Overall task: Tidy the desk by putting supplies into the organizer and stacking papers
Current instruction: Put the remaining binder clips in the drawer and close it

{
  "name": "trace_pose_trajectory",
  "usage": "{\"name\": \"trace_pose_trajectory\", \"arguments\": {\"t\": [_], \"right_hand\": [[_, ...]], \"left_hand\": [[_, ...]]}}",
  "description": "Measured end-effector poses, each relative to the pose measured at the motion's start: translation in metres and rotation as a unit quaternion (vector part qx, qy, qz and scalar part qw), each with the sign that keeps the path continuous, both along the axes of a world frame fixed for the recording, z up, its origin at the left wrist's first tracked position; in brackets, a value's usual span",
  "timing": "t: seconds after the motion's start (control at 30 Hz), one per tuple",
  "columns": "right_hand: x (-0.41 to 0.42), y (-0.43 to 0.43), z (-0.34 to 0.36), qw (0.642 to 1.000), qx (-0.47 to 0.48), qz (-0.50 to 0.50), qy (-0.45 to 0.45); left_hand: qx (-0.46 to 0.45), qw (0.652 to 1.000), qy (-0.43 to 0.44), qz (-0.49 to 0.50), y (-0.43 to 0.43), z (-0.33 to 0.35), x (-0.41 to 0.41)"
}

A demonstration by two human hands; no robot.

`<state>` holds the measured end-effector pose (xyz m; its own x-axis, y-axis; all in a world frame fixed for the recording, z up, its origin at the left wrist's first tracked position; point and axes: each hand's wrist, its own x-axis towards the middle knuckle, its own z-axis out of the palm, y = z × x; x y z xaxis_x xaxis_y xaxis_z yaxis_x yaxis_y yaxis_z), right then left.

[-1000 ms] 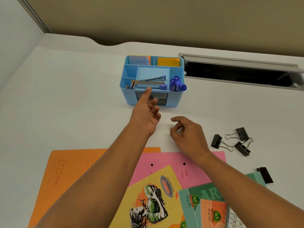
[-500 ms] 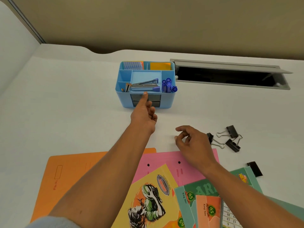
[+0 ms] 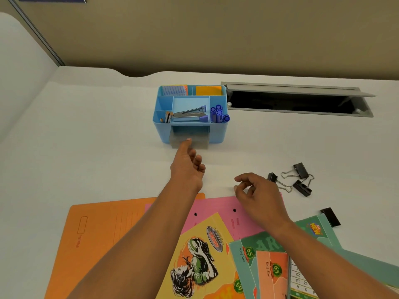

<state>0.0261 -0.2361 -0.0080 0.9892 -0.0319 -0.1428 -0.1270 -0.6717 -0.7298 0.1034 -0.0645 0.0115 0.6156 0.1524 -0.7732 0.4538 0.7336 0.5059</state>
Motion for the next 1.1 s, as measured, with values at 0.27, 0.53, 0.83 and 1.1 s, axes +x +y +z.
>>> {"name": "trace_pose_trajectory", "arguments": {"t": [0.27, 0.53, 0.83, 1.1], "right_hand": [[-0.004, -0.011, 0.003, 1.000, 0.002, -0.001, -0.001], [0.007, -0.065, 0.014, 0.998, -0.031, -0.046, -0.006], [-0.019, -0.175, 0.019, 0.974, -0.207, 0.034, 0.087], [-0.037, -0.210, 0.015, 0.934, -0.304, 0.142, 0.124]], "left_hand": [[0.001, 1.000, -0.003, -0.003, 0.001, -0.003, -0.017], [0.195, 0.969, -0.019, -0.150, -0.021, 0.002, -0.051], [0.599, 0.465, -0.326, -0.565, -0.079, 0.004, -0.041], [0.641, 0.318, -0.335, -0.612, -0.116, -0.003, -0.023]]}}
